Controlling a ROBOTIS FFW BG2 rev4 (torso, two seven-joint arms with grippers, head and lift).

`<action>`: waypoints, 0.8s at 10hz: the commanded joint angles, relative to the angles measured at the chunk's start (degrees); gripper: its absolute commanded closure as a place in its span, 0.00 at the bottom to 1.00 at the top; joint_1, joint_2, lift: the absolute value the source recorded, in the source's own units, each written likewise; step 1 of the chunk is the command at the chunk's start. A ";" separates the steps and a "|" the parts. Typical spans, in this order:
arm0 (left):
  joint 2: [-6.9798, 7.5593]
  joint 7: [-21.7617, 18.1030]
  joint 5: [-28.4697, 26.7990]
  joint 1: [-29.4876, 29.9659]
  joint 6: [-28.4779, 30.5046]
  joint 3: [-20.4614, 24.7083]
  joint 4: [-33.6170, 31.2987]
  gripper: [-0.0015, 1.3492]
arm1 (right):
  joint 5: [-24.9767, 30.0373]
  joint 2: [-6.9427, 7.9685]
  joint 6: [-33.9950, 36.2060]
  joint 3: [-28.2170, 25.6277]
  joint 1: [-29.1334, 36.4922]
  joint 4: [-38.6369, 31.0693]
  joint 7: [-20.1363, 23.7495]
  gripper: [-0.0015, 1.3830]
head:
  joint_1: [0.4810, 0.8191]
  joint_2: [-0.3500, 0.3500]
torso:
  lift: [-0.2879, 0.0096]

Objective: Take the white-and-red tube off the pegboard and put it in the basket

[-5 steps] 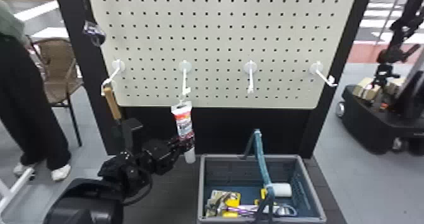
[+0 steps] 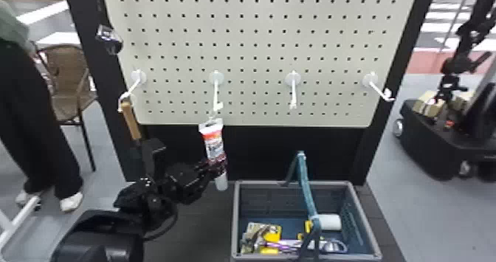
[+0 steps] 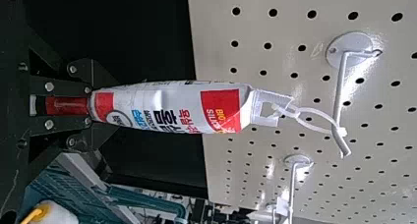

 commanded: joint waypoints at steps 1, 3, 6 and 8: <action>0.01 0.11 0.19 0.20 -0.26 0.20 0.00 0.88 | -0.09 0.00 0.00 0.00 -0.04 0.08 -0.01 0.26 | 0.20 0.50 | 0.63; 0.01 0.19 0.28 0.32 -0.26 0.29 -0.56 0.88 | -0.09 0.00 0.09 0.00 -0.04 0.08 -0.01 0.26 | 0.20 0.50 | 0.63; 0.01 1.25 0.28 1.06 -0.61 0.55 -1.97 0.88 | -0.09 -0.18 0.26 0.00 -0.04 0.08 -0.01 0.26 | 0.20 0.50 | 0.63; 0.01 1.60 0.10 2.41 0.70 1.17 -5.49 0.88 | -0.09 -0.18 0.53 0.00 -0.04 0.08 -0.01 0.26 | 0.20 0.50 | 0.63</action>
